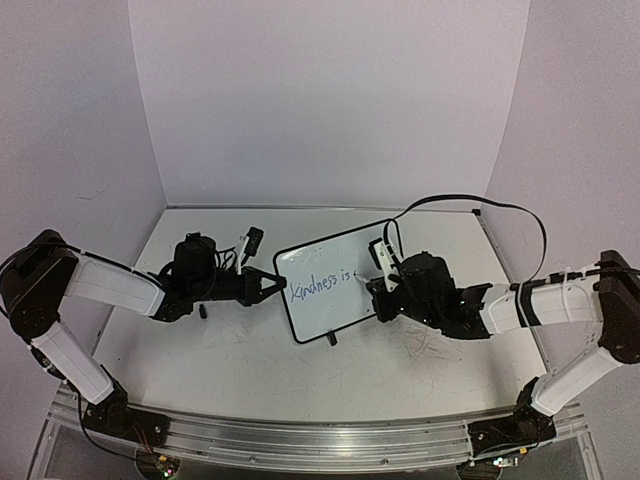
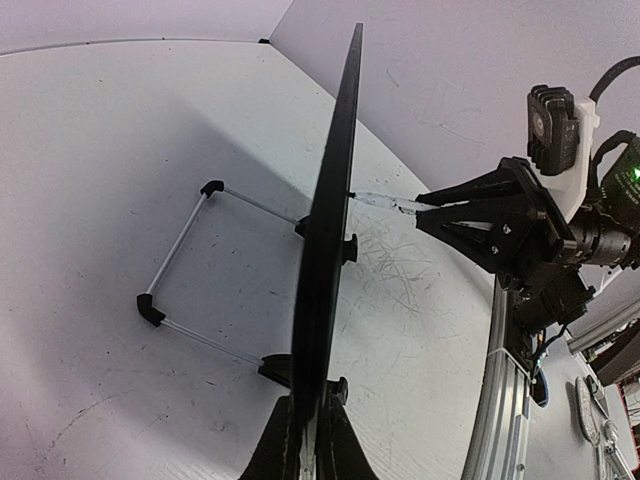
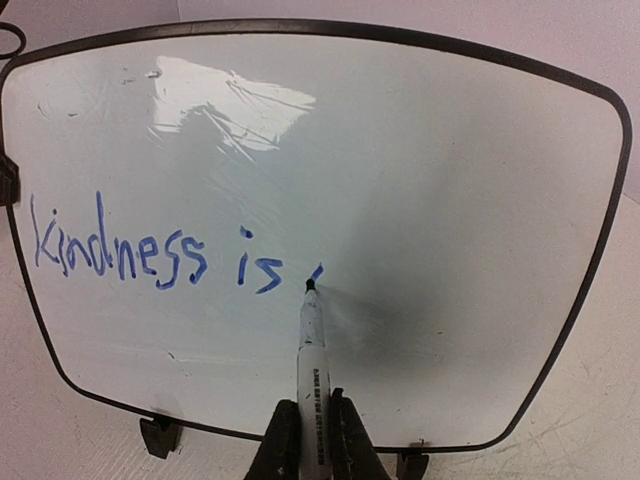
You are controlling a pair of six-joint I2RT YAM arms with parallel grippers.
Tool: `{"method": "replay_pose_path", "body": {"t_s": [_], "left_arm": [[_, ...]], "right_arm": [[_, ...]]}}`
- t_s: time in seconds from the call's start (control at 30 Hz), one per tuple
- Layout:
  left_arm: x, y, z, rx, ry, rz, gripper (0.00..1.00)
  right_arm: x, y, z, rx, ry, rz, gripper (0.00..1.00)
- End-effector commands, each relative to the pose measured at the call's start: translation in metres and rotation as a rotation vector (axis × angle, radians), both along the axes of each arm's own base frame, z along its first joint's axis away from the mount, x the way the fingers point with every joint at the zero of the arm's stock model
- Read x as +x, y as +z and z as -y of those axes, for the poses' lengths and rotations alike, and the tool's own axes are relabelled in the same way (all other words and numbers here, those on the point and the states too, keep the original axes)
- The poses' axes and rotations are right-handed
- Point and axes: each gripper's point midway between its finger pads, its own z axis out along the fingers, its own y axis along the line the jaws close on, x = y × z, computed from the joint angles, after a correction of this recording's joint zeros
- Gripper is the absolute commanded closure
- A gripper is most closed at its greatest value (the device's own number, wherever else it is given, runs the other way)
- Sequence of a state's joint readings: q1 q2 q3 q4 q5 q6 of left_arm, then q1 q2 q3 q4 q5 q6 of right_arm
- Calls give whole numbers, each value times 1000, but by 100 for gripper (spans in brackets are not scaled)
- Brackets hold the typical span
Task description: Write a sentence on the whiteboard
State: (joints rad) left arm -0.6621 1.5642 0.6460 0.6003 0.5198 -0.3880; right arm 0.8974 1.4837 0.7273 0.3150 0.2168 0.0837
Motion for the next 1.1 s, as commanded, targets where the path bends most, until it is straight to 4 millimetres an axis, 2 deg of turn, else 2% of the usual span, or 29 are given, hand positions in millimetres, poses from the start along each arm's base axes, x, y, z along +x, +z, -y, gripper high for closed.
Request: {"method": "replay_pose_path", "body": {"t_s": [0.0,0.5,0.93,1.07], "left_arm": [[-1,-1,-1,28,-8,7,100],[-1,1,-2,27,-3,11,100],[-1,-1,-2,30,-3,10,100],[-1,0,-2,29,-2,12,100]], "right_arm": [[12,25,-1,61,-47,64,100],[20,34,5,66,-105,96,100],[1,1,14,13,-71,13,100],[-1,-2,15,12,-68,4,100]]}}
